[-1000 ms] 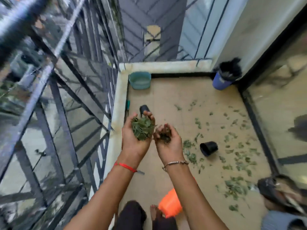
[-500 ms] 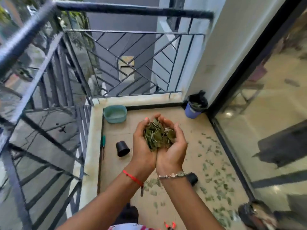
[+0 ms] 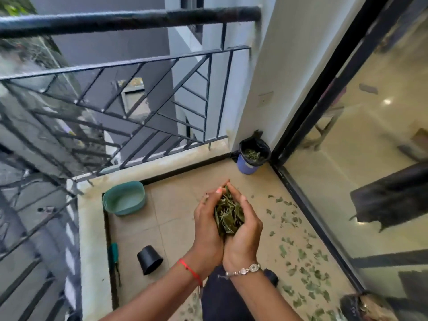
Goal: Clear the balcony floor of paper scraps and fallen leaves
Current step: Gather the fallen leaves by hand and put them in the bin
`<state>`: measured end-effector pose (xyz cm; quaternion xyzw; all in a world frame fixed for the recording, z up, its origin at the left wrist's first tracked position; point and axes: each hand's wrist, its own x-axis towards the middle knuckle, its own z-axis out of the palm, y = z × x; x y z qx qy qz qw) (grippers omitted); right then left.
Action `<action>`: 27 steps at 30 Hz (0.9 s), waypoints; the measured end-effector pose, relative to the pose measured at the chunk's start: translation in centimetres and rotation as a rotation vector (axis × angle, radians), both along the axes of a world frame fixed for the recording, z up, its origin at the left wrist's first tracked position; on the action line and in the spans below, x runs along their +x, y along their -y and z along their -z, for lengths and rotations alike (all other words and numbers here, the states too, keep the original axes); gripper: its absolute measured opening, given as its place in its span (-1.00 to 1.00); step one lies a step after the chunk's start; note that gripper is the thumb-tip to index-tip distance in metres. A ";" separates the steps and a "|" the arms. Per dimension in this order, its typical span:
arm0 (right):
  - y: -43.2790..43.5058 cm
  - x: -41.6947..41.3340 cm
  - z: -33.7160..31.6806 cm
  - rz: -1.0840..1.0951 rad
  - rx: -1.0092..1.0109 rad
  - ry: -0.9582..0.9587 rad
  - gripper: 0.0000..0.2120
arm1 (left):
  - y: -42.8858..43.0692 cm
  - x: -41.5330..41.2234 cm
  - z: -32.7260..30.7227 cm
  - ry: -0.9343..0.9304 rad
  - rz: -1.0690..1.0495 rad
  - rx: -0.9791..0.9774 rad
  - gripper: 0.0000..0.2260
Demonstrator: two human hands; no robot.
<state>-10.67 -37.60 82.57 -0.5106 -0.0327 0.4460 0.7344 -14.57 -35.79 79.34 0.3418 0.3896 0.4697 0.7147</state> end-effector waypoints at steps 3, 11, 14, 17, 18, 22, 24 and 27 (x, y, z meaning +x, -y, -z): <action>-5.5 5.5 2.6 0.062 -0.022 -0.080 -0.72 | -5.8 5.6 1.6 -0.039 0.091 -0.013 -0.94; -24.1 23.9 9.5 0.078 -0.235 -0.146 -0.68 | -23.5 23.9 7.6 -0.063 0.035 -0.250 -0.69; -30.2 30.3 9.0 0.034 -0.234 -0.095 -0.73 | -29.9 30.1 6.7 0.032 -0.030 -0.283 -0.80; -35.6 35.0 8.4 -0.071 -0.256 0.003 -0.71 | -35.4 35.0 5.6 0.193 -0.157 -0.386 -0.89; -37.0 36.0 8.2 -0.100 -0.250 0.019 -0.71 | -37.0 36.0 5.4 0.225 -0.189 -0.398 -0.89; -41.9 38.7 8.1 -0.138 -0.256 -0.071 -0.74 | -41.8 39.2 5.7 0.234 -0.272 -0.408 -0.82; -43.5 40.1 8.1 -0.143 -0.253 -0.093 -0.74 | -43.2 40.7 5.9 0.222 -0.297 -0.439 -0.78; -44.5 41.8 8.0 -0.185 -0.228 -0.071 -0.73 | -43.8 42.4 6.6 0.240 -0.323 -0.490 -0.78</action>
